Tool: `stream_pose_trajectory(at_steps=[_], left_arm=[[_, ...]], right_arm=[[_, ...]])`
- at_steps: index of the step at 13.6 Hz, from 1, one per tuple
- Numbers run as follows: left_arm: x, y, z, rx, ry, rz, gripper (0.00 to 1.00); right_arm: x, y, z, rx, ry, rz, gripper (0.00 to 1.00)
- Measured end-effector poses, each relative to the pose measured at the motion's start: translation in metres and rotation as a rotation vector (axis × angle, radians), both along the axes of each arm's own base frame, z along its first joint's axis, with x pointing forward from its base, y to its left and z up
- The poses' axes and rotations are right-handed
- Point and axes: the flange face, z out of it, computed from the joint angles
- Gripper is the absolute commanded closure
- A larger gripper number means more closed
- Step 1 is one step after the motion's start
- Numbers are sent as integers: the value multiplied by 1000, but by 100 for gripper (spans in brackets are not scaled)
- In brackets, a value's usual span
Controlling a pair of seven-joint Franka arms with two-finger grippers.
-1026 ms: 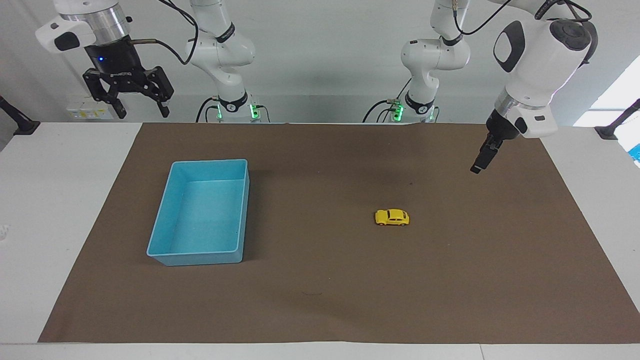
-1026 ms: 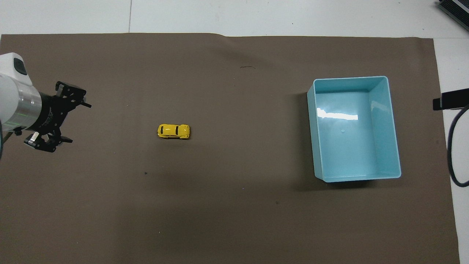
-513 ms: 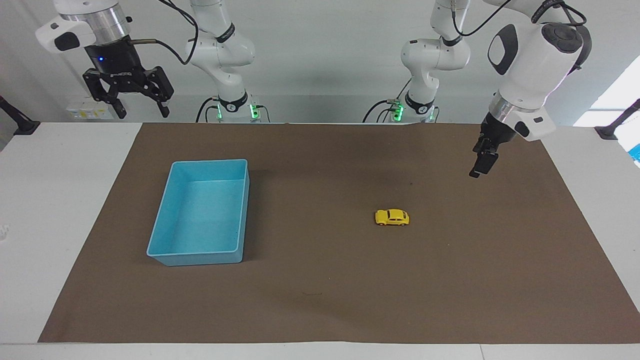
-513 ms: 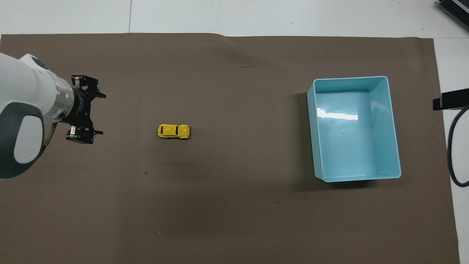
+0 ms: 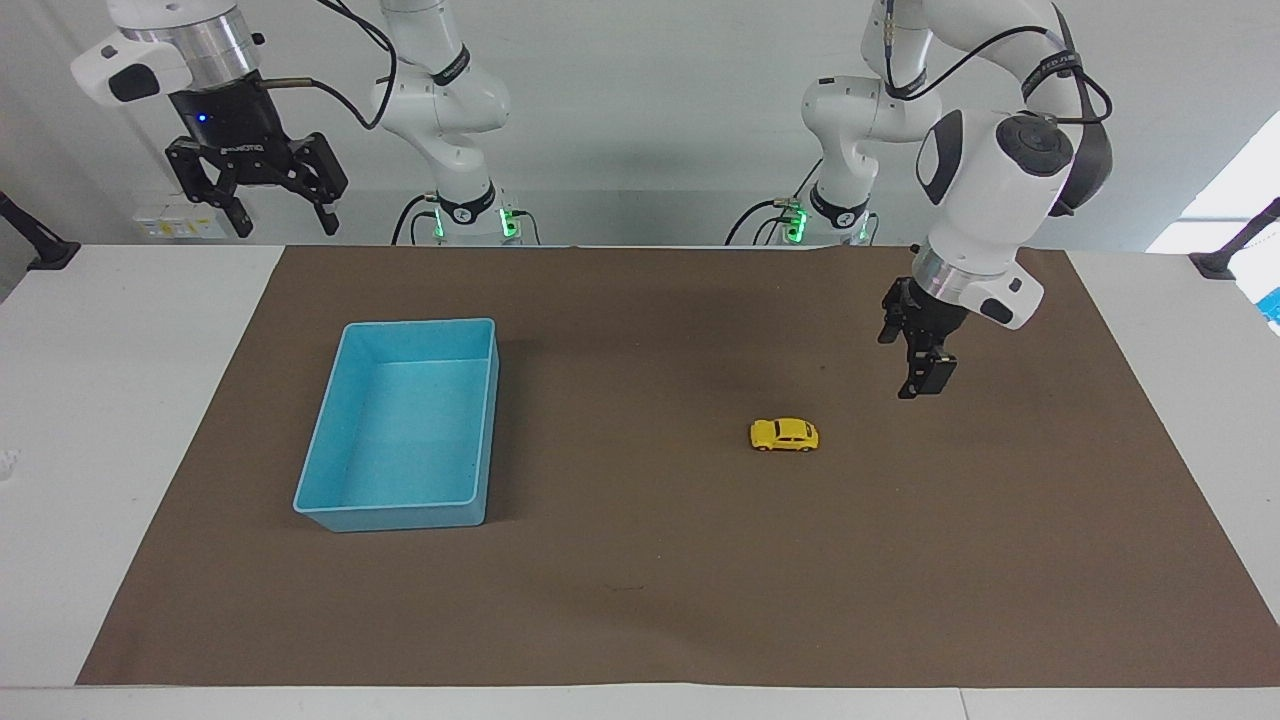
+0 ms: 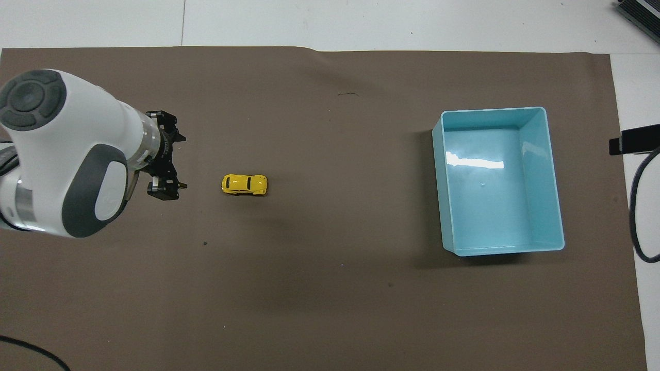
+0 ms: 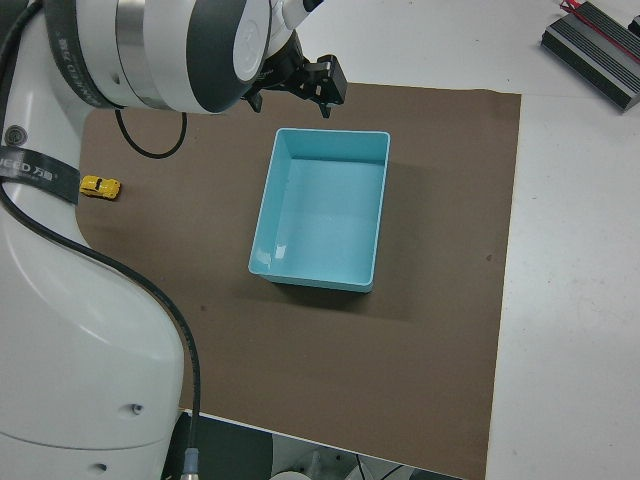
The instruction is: Wind up and store yellow beetle car
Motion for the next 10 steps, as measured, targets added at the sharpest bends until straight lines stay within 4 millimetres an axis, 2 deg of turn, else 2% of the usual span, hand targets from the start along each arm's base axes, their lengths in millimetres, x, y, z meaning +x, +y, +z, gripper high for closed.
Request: stream_pose_trajectory(at_steps=[3, 5, 10], left_arm=[[4, -33, -36, -2, 5, 22, 0], [4, -47, -50, 0, 10, 14, 0], [2, -64, -78, 2, 19, 29, 0]], right_arm=[[0, 0, 0, 0, 0, 0, 0], [0, 0, 0, 0, 0, 0, 0], [0, 0, 0, 0, 0, -1, 0]])
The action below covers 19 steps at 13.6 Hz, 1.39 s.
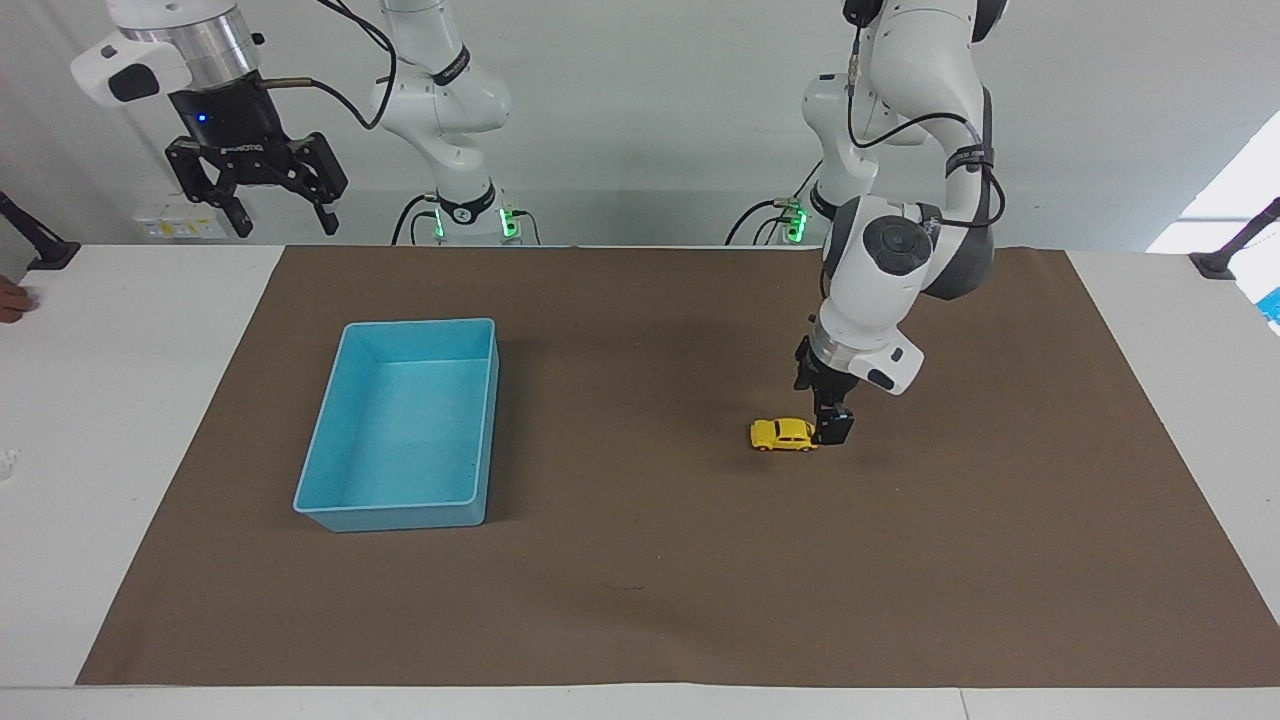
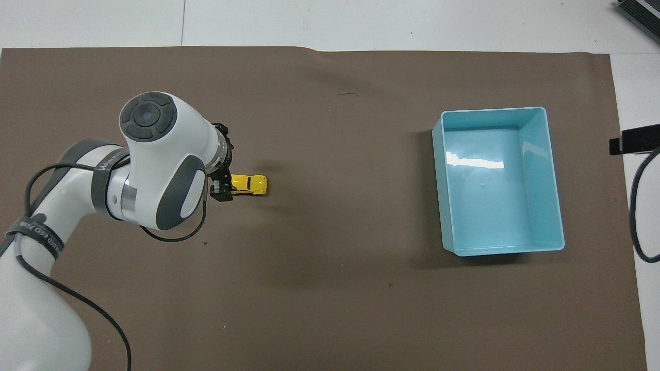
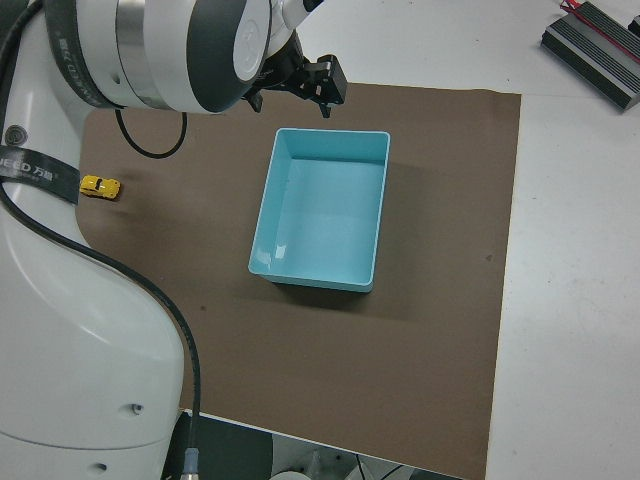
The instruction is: Wind up and store yellow beetle car
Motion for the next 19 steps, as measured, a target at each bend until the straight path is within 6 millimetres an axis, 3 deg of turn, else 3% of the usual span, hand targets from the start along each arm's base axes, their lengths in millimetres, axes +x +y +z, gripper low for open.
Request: stream_pose_trajectory(at_steps=[5, 10, 15, 17, 19], left_arm=[[-8, 2, -33, -1, -4, 22, 0], [-14, -10, -62, 3, 3, 21, 0], [-13, -10, -65, 2, 1, 23, 71], [-15, -11, -63, 2, 3, 17, 86], [-14, -11, -63, 2, 1, 14, 87]], right_arm=[[0, 0, 0, 0, 0, 0, 0], [0, 0, 0, 0, 0, 0, 0], [0, 0, 0, 0, 0, -1, 0], [0, 0, 0, 0, 0, -1, 0], [0, 0, 0, 0, 0, -1, 0]])
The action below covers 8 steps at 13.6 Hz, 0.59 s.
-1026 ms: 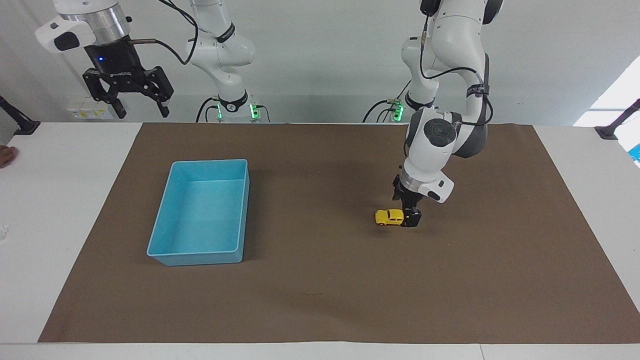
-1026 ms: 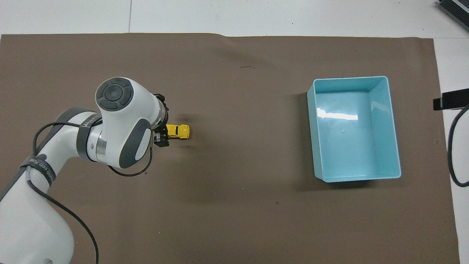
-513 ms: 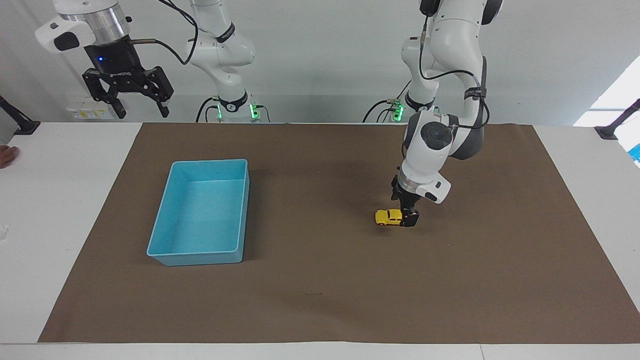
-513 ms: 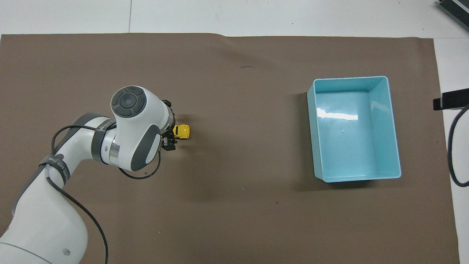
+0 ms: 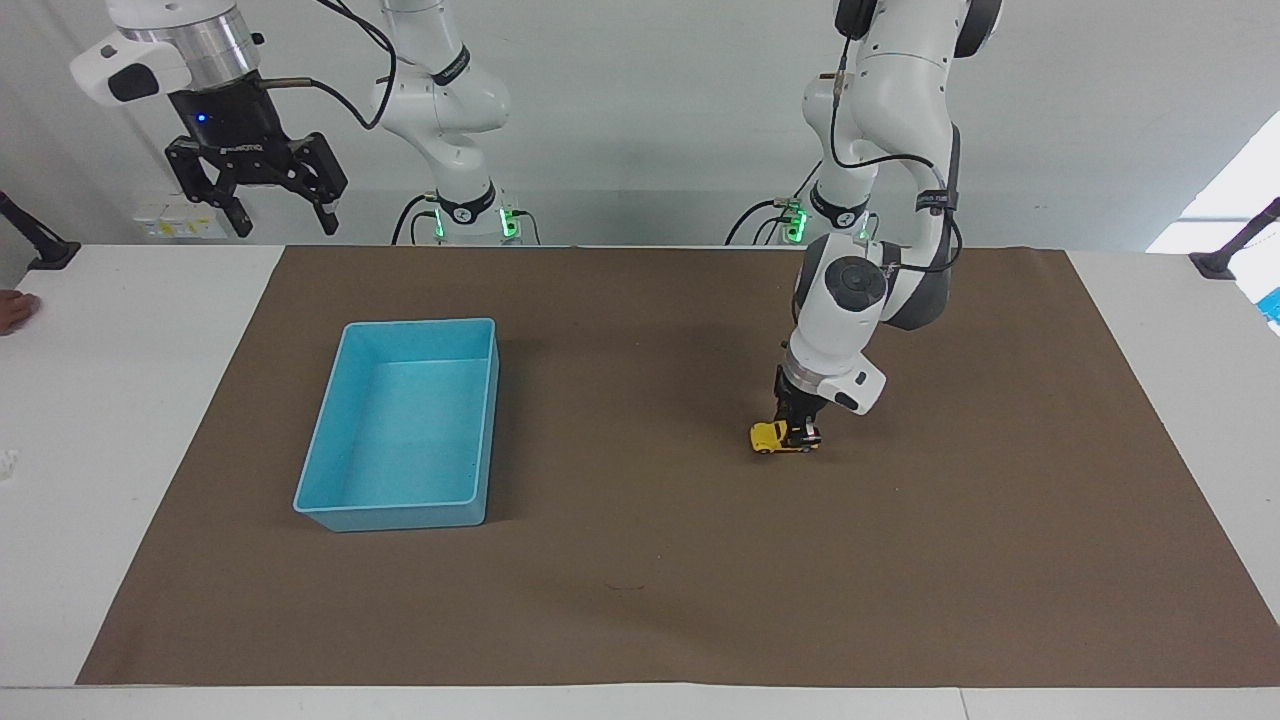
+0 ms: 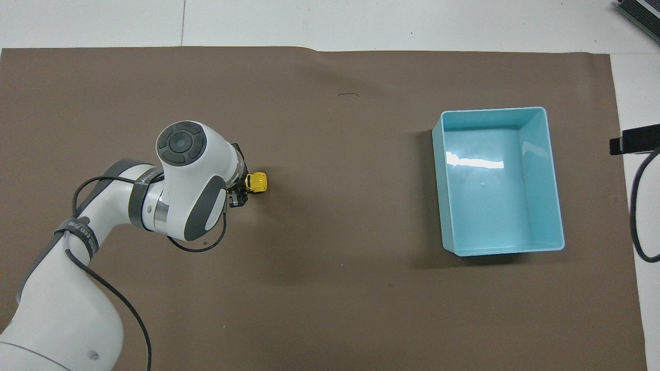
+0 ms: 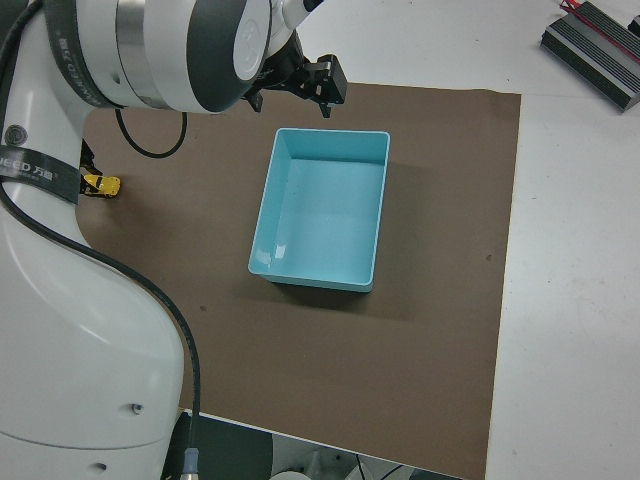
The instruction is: Wind up and store yellow beetle car
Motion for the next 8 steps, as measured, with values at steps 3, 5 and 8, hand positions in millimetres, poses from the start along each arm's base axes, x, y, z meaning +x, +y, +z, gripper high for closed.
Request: stream_pose_trajectory(at_steps=[3, 5, 8], left_arm=[[0, 1, 0, 1, 0, -11, 87], [0, 5, 0, 4, 0, -31, 86], [1, 19, 0, 10, 2, -47, 86]], right_arm=[[0, 0, 0, 0, 0, 0, 0], [0, 0, 0, 0, 0, 0, 0], [0, 0, 0, 0, 0, 0, 0]])
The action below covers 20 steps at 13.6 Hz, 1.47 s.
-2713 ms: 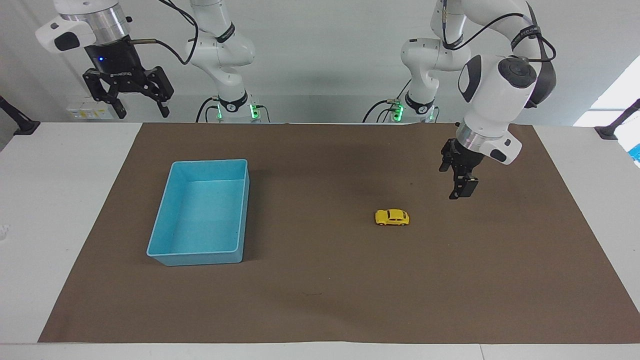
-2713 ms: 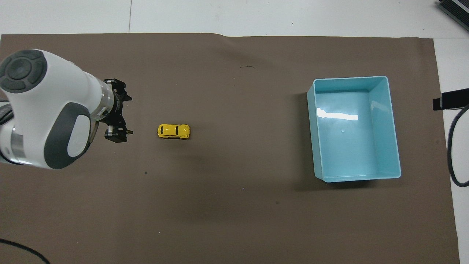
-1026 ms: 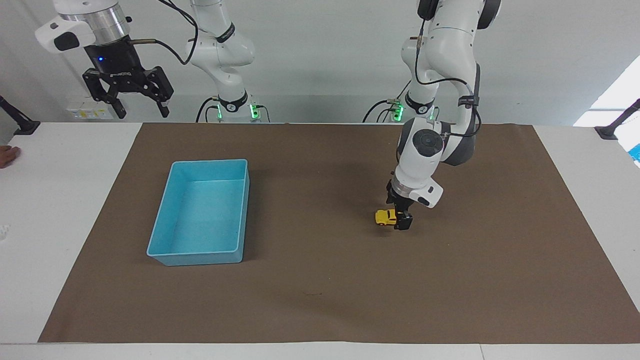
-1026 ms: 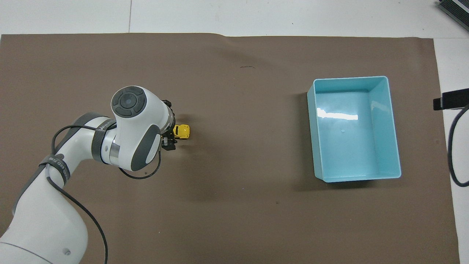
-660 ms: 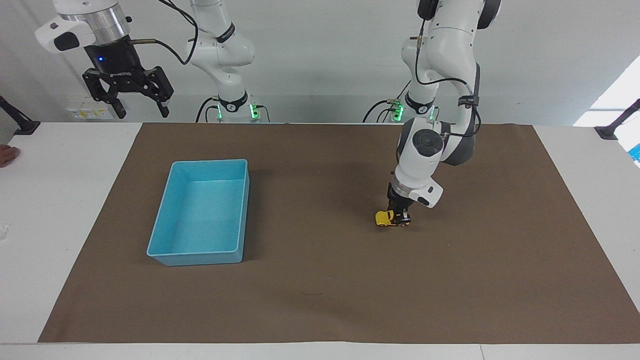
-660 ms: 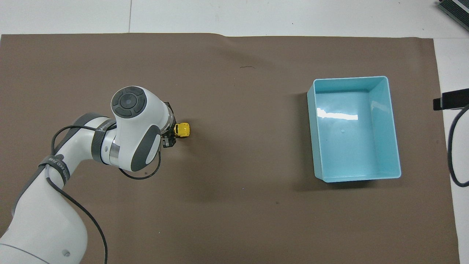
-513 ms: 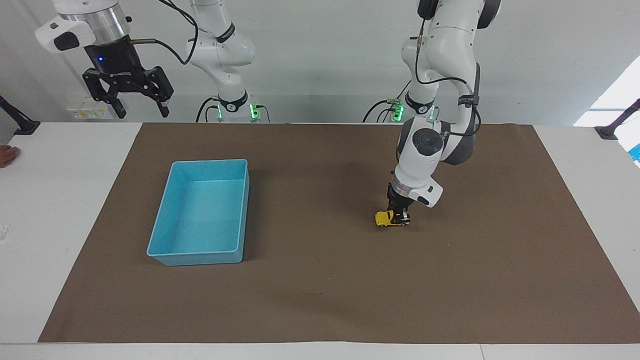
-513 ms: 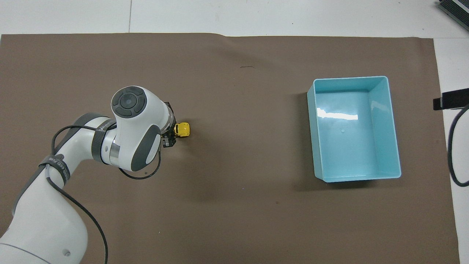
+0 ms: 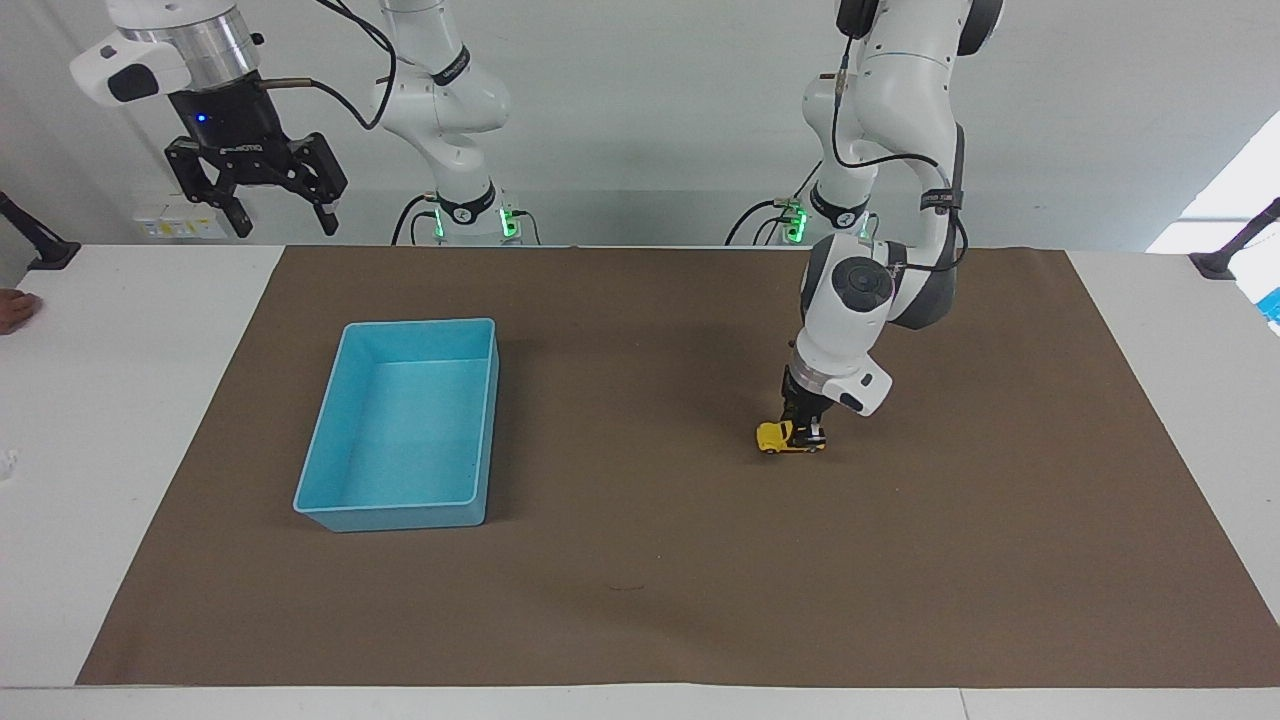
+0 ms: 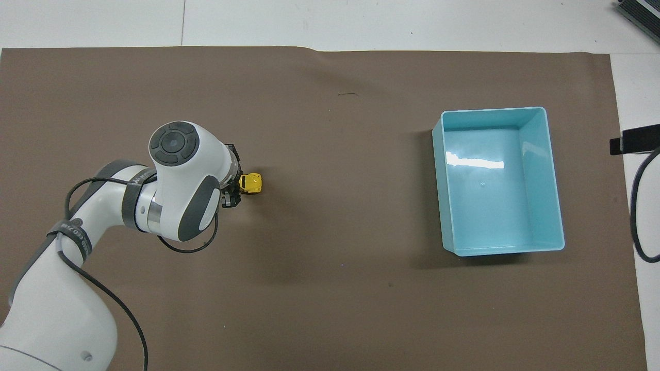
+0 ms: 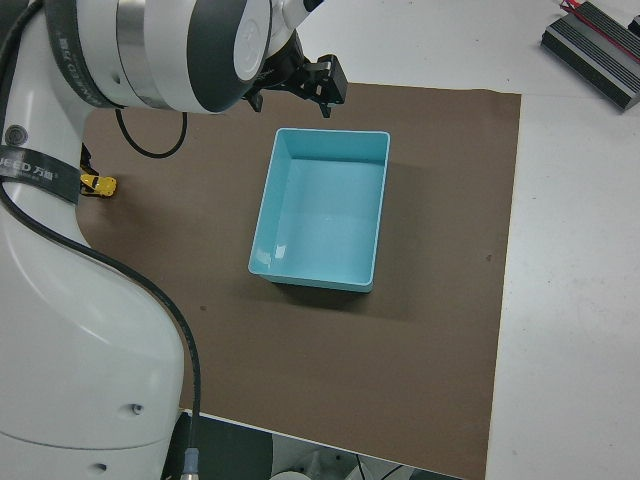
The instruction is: Wind up and store yellow beetle car
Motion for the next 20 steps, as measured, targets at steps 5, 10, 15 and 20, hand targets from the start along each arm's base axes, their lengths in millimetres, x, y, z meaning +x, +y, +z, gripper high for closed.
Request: stream_pose_trajectory(at_steps=[5, 10, 15, 20], left_arm=[[8, 50, 0, 7, 16, 31, 85], [13, 90, 0, 9, 23, 18, 74], [11, 94, -4, 14, 42, 2, 0], [13, 92, 52, 14, 58, -11, 0]], right_arm=[[0, 0, 0, 0, 0, 0, 0], [0, 0, 0, 0, 0, 0, 0], [0, 0, 0, 0, 0, 0, 0], [0, 0, 0, 0, 0, 0, 0]])
